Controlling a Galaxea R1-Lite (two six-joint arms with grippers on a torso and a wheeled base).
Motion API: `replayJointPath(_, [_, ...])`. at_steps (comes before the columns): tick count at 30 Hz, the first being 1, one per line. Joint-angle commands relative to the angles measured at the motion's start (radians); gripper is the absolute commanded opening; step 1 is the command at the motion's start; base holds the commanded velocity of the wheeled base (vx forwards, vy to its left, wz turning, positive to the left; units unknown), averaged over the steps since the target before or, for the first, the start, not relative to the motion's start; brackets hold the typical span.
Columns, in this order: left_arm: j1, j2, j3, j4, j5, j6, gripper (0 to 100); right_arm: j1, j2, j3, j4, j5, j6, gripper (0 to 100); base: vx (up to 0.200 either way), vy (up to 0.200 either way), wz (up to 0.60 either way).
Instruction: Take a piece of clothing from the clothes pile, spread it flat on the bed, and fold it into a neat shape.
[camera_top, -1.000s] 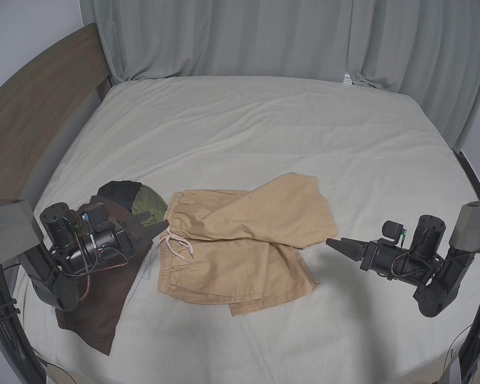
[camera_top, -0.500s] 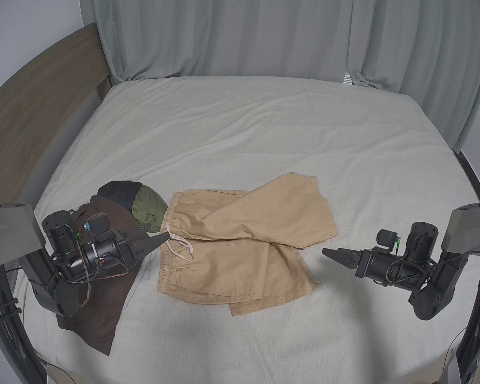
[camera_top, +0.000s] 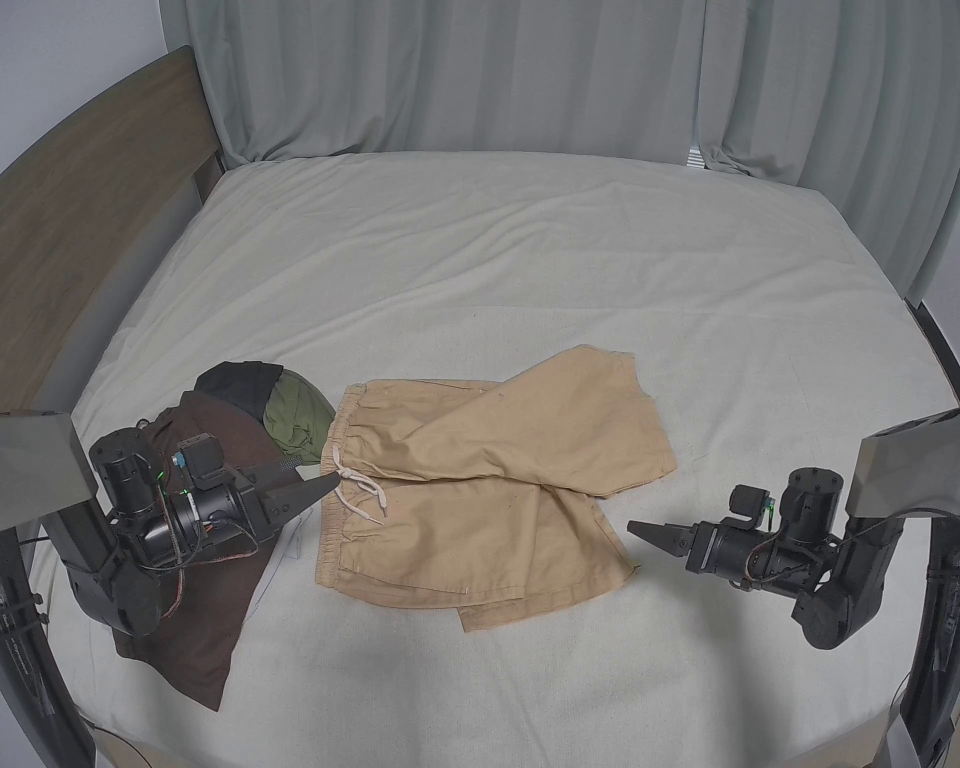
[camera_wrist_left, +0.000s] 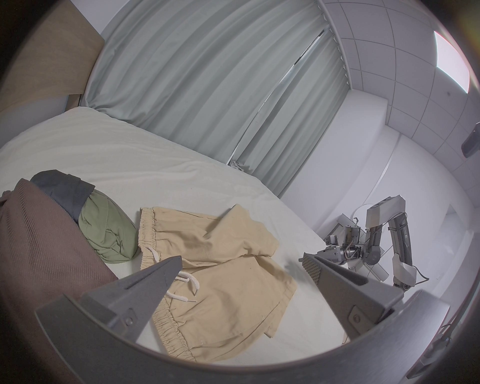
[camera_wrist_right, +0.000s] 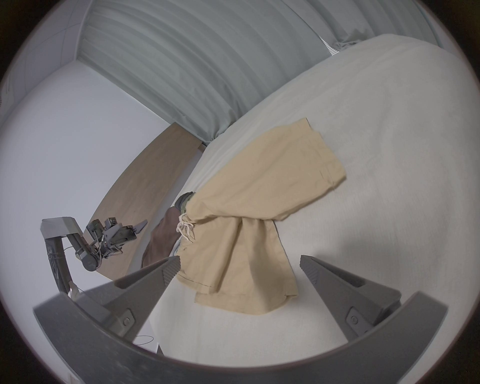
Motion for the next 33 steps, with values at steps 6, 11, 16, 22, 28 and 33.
replayJointPath(6, [0.001, 0.01, 0.0, -0.001, 0.0, 0.0, 100, 0.008, 0.12, -0.03, 0.0, -0.003, 0.006, 100, 0.0, 0.0, 0.0])
replayJointPath(11, [0.0, 0.01, 0.0, -0.001, 0.0, 0.0, 100, 0.009, 0.131, -0.032, 0.0, -0.003, 0.015, 100, 0.0, 0.0, 0.0])
replayJointPath(16, [0.0, 0.015, -0.001, -0.001, 0.0, 0.0, 100, 0.018, 0.154, -0.036, 0.0, -0.005, 0.037, 100, 0.0, 0.0, 0.0])
replayJointPath(22, [0.0, 0.016, -0.001, -0.001, 0.0, 0.0, 100, 0.031, 0.187, -0.041, 0.0, -0.016, 0.05, 100, 0.0, 0.0, 0.0])
replayJointPath(28, [0.0, 0.016, -0.003, -0.002, 0.0, 0.002, 100, 0.057, 0.209, -0.061, 0.0, -0.034, 0.084, 100, 0.0, 0.0, 0.0])
replayJointPath(33, [-0.002, 0.016, -0.001, -0.001, 0.0, 0.0, 100, 0.069, 0.207, -0.065, 0.0, -0.036, 0.136, 100, 0.0, 0.0, 0.0])
